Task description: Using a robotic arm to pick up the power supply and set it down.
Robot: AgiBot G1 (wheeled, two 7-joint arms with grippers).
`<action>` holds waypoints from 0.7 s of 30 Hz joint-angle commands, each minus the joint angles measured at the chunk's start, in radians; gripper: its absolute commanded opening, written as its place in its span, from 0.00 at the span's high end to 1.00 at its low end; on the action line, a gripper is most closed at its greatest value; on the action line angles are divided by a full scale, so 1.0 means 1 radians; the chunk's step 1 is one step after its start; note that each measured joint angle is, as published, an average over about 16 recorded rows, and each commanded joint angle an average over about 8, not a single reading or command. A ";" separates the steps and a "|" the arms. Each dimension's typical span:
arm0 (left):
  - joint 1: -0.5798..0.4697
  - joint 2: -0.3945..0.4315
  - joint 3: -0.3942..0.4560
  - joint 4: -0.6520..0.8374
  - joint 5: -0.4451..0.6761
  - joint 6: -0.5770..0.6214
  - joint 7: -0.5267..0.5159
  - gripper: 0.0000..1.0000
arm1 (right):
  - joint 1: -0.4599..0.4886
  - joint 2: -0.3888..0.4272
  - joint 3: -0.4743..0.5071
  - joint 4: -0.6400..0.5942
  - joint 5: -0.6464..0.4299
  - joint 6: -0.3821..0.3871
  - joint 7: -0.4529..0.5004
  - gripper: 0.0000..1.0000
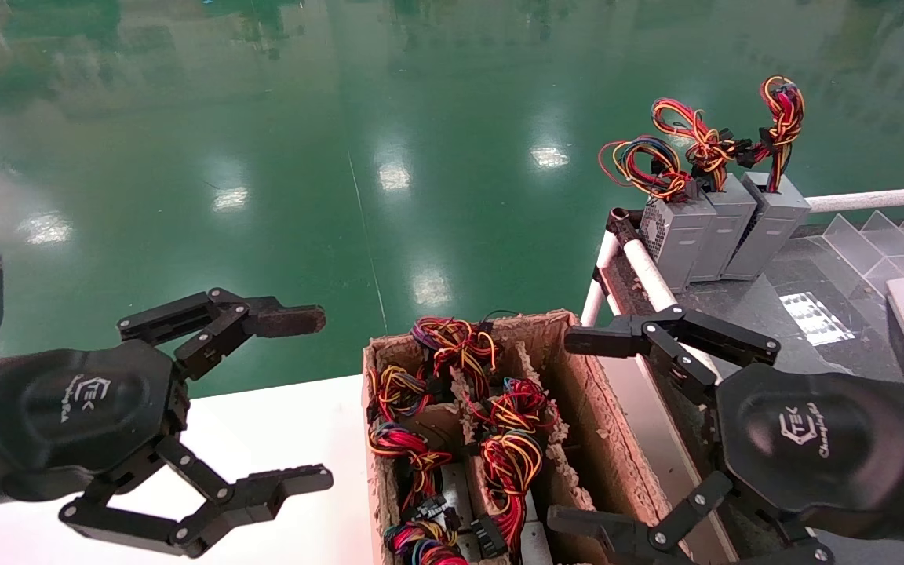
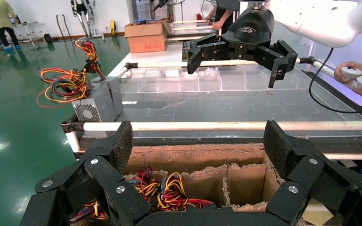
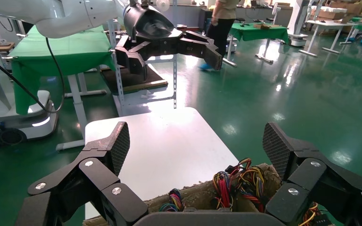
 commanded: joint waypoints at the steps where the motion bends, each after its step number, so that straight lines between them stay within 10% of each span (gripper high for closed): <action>1: 0.000 0.000 0.000 0.000 0.000 0.000 0.000 0.00 | 0.000 0.000 0.000 0.000 0.000 0.000 0.000 0.00; 21: 0.000 0.000 0.000 0.000 0.000 0.000 0.000 0.00 | 0.000 0.000 0.000 0.000 0.000 0.000 0.000 0.00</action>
